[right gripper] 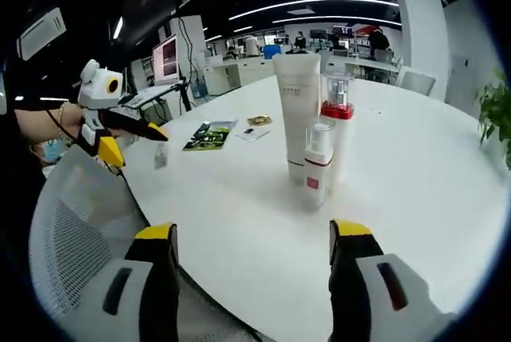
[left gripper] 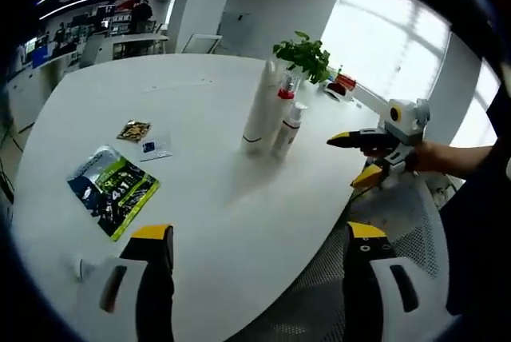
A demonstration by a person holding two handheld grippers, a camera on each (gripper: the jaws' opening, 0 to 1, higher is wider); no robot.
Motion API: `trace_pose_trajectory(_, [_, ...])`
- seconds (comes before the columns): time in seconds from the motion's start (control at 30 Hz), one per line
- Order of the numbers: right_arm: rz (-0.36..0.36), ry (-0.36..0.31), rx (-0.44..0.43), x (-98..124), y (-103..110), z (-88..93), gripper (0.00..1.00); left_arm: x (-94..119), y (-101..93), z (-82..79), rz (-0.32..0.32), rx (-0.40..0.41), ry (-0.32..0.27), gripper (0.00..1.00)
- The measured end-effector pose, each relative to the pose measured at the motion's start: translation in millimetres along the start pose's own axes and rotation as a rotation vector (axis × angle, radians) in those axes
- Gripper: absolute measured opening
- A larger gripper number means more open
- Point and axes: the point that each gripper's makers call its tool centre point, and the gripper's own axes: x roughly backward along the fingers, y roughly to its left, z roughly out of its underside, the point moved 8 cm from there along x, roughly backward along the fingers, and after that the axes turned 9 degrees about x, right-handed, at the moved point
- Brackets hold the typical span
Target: Arrange the skincare products in the storage area until every visible bottle or jar stands upright without overlapping.
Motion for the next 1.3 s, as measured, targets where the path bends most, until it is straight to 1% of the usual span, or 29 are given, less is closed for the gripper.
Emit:
trace_pose_trajectory(0.1, [-0.003,0.003,0.002,-1.5,6.1,-1.7,0.78,6.8,4.3,4.2,-0.002,0.013,-0.007,0.80])
trace_pose_trajectory(0.2, [-0.012,0.023,0.032,-3.8,6.6,-2.9,0.78,10.6,4.9,8.0,-0.003,0.021,-0.009,0.80])
trace_pose_trajectory(0.3, [-0.013,0.023,0.041,-4.7,6.8,-5.4,0.78,13.3,6.9,10.0,-0.008,0.024,-0.010,0.80])
trace_pose_trajectory(0.5, [-0.017,0.022,0.055,-12.7,7.1,-14.7,0.77,18.0,6.1,12.4,-0.009,0.027,-0.016,0.79])
trace_pose_trajectory(0.67, [-0.042,0.024,0.083,-23.8,12.8,-27.7,0.77,29.1,14.0,15.8,-0.024,0.035,-0.024,0.78])
trace_pose_trajectory(0.77, [-0.060,0.025,0.102,-35.1,14.9,-34.3,0.76,36.3,20.9,18.2,-0.029,0.041,-0.030,0.79])
trace_pose_trajectory(0.87, [-0.089,0.024,0.123,-47.8,23.0,-43.1,0.75,42.1,23.5,21.0,-0.036,0.048,-0.037,0.78])
trace_pose_trajectory(1.0, [-0.143,0.029,0.163,-68.2,36.0,-55.1,0.74,49.5,25.0,25.4,-0.052,0.057,-0.042,0.78])
trace_pose_trajectory(1.1, [-0.174,0.031,0.179,-83.7,44.6,-63.9,0.73,55.9,31.8,26.6,-0.061,0.070,-0.047,0.78])
trace_pose_trajectory(1.2, [-0.215,0.028,0.203,-102.5,58.1,-76.6,0.71,62.1,33.9,23.0,-0.066,0.071,-0.063,0.77])
trace_pose_trajectory(1.3, [-0.245,0.025,0.216,-117.8,69.6,-85.4,0.69,66.4,33.4,23.2,-0.074,0.062,-0.059,0.78])
